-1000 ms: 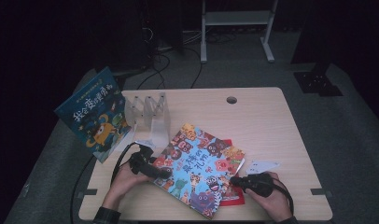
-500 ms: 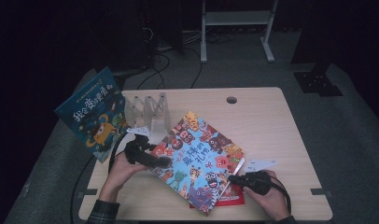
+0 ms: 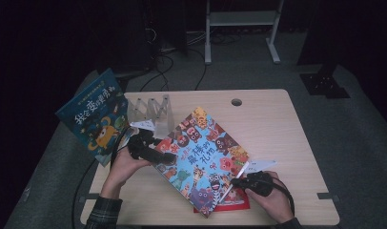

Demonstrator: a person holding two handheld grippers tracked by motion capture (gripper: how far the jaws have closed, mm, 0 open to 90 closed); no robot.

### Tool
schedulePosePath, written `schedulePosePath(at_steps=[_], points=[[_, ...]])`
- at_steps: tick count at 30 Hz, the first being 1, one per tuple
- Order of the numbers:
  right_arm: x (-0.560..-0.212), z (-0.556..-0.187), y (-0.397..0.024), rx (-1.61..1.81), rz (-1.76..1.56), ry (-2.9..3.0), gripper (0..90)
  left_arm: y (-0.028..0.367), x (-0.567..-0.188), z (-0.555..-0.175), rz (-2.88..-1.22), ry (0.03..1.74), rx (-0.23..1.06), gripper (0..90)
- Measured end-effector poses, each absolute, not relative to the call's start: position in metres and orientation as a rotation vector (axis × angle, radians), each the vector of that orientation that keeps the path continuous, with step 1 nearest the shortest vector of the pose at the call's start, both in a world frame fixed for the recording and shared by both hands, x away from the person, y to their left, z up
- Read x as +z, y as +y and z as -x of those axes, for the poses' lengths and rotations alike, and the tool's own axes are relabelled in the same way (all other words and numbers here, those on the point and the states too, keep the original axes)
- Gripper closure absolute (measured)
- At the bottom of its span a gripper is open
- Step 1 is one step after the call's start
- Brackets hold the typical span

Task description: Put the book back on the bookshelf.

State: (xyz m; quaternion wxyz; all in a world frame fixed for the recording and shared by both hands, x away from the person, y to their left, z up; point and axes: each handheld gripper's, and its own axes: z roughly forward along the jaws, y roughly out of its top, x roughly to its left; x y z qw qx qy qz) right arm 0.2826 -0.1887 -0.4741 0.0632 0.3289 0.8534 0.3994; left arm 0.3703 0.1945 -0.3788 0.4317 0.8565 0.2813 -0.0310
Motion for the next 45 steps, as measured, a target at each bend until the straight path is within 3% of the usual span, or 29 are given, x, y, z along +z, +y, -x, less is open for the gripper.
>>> schedulePosePath(at_steps=[11, 24, 35, 38, 45], points=[[-0.471, -0.293, -0.179, 1.206, -1.003, 2.585, 86.3, 0.196, -0.364, -0.375, -2.131, 0.691, -0.039, 19.0], [-0.473, -0.294, -0.163, 1.199, -0.984, 2.552, 86.7, 0.191, -0.326, -0.381, -2.153, 0.639, 0.006, 44.1], [-0.474, -0.295, -0.155, 1.217, -0.927, 2.553, 88.7, 0.169, -0.298, -0.388, -2.244, 0.631, -0.027, 51.7], [-0.475, -0.296, -0.154, 1.225, -0.929, 2.551, 88.7, 0.155, -0.297, -0.389, -2.307, 0.589, -0.095, 58.9], [-0.475, -0.298, -0.148, 1.216, -0.903, 2.542, 88.6, 0.147, -0.290, -0.389, -2.361, 0.616, -0.074, 64.1]])
